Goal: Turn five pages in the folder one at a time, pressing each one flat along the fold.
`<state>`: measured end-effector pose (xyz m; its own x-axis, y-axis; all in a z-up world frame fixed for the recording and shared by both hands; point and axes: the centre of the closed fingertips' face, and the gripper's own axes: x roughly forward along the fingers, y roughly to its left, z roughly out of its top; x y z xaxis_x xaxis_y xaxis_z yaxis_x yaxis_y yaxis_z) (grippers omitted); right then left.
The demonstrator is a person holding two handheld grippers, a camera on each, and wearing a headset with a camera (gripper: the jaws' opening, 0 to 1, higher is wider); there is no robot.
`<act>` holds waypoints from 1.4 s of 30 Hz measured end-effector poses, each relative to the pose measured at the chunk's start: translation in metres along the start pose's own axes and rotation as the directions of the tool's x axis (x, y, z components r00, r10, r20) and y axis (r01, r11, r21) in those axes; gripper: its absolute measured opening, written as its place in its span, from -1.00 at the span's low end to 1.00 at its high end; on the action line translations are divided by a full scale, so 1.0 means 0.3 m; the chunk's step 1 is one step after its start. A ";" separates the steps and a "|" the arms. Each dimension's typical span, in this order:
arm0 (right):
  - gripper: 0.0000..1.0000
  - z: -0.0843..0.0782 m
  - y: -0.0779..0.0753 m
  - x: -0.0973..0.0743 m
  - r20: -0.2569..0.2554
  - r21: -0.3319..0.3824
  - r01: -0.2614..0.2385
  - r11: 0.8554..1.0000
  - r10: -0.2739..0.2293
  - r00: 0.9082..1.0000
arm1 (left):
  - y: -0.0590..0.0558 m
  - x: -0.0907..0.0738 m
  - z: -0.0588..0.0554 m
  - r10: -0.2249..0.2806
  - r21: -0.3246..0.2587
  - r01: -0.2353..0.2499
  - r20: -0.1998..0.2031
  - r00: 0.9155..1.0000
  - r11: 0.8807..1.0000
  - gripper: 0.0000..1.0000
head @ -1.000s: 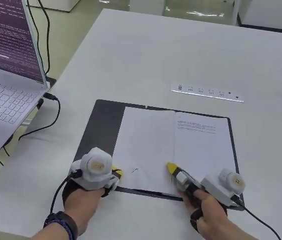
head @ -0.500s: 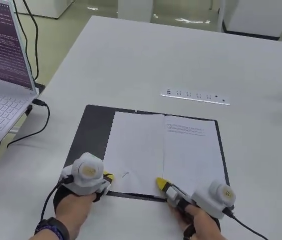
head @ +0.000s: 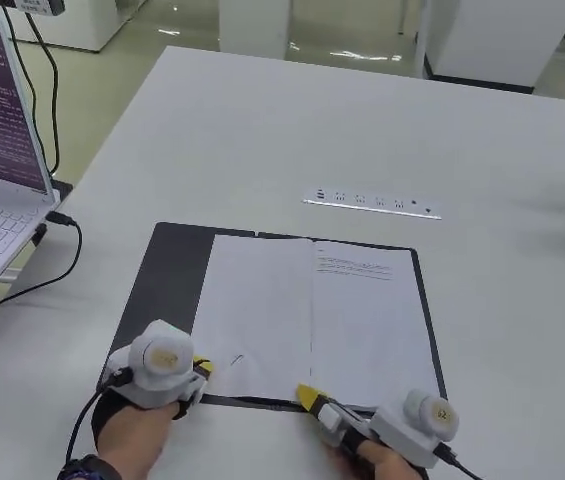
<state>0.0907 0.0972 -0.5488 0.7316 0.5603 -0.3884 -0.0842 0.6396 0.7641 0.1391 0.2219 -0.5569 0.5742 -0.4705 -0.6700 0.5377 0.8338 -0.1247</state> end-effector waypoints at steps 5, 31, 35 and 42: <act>-1.00 0.001 -0.003 0.001 -0.014 0.018 0.004 1.000 -0.004 1.000 | -0.001 0.001 0.002 0.014 -0.003 -0.014 -0.024 1.000 1.000 -1.00; -0.42 0.137 0.009 -0.073 0.009 -0.056 0.006 0.998 -0.006 1.000 | -0.080 -0.064 0.069 -0.016 -0.073 0.013 -0.041 0.999 0.997 -0.33; -0.39 0.156 0.007 -0.106 0.024 -0.079 0.012 0.997 -0.010 1.000 | -0.073 -0.093 0.071 -0.014 -0.047 0.013 -0.030 0.999 0.999 -0.30; -0.25 0.185 -0.001 -0.157 0.009 -0.211 0.039 0.977 -0.039 0.999 | -0.060 -0.149 0.082 -0.025 -0.025 0.025 0.012 1.000 0.999 -0.22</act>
<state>0.0938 0.0413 -0.5021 0.7401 0.5307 -0.4131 -0.1958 0.7577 0.6226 0.1189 0.2207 -0.5068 0.5679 -0.4944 -0.6581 0.5363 0.8288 -0.1599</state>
